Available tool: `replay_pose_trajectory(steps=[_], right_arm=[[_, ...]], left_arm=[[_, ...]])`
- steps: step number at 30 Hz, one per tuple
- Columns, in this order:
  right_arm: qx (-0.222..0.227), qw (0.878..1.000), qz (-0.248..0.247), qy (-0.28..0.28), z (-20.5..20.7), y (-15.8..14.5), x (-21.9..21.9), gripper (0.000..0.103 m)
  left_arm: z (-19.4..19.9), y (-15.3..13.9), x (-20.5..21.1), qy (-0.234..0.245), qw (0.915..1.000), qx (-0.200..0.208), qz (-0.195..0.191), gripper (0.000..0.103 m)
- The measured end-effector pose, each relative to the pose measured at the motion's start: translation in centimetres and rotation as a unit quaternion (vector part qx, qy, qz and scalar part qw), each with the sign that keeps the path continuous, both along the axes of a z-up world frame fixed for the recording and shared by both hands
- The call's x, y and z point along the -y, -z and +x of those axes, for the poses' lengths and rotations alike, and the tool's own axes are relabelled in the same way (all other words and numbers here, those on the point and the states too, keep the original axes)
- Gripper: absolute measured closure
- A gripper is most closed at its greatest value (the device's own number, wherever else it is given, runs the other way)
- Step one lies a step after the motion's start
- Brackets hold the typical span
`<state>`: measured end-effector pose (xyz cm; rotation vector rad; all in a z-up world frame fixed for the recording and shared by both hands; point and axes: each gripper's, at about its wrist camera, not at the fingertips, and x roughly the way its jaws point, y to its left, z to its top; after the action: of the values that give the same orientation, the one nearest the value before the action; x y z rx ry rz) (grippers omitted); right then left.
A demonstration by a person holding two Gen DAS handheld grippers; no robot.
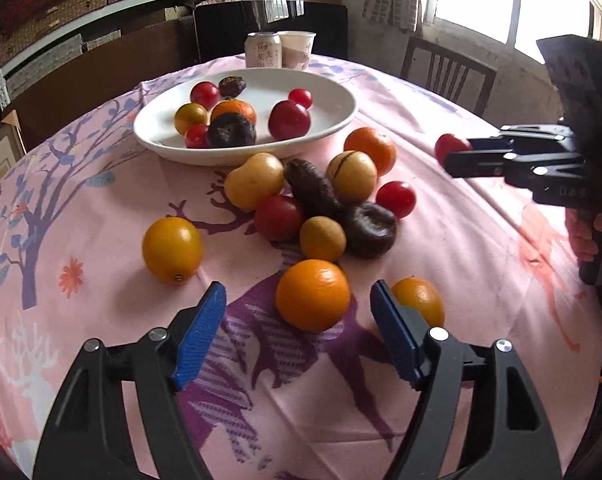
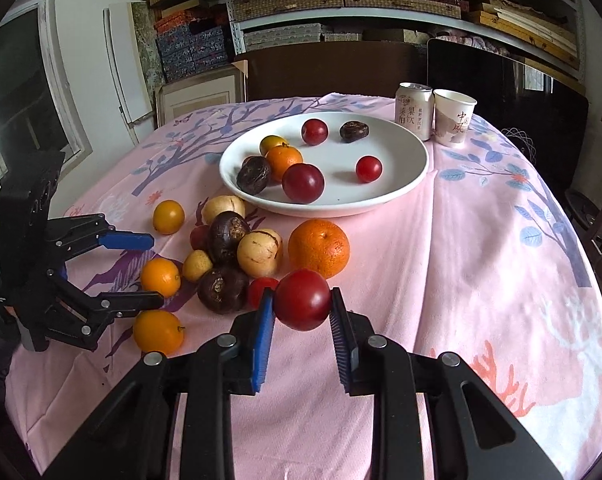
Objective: Organize fruits
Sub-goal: 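Grasp an orange with the left tool while the right tool grasps a red tomato, then place the orange and tomato on the white plate and open both tools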
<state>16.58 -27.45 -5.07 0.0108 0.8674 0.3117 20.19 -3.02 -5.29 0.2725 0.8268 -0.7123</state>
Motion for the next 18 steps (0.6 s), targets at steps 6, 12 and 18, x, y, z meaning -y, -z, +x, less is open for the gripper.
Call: replay_pose_trajectory(steps=[6, 12, 18], right_arm=[[-0.008, 1.000, 0.010, 0.007, 0.1, 0.3, 0.4, 0.075], [-0.004, 1.000, 0.012, 0.009, -0.2, -0.1, 0.8, 0.075], [0.010, 1.000, 0.017, 0.023, -0.2, -1.4, 1.6, 0.075]], left_arm=[[-2.0, -0.7, 2.3, 0.045, 0.9980, 0.045, 0.010, 0.069], [-2.3, -0.8, 1.3, 0.031, 0.9988, 0.035, 0.016, 0.069], [-1.6, -3.9, -1.4, -0.018, 0.9980, 0.059, -0.010, 0.069]])
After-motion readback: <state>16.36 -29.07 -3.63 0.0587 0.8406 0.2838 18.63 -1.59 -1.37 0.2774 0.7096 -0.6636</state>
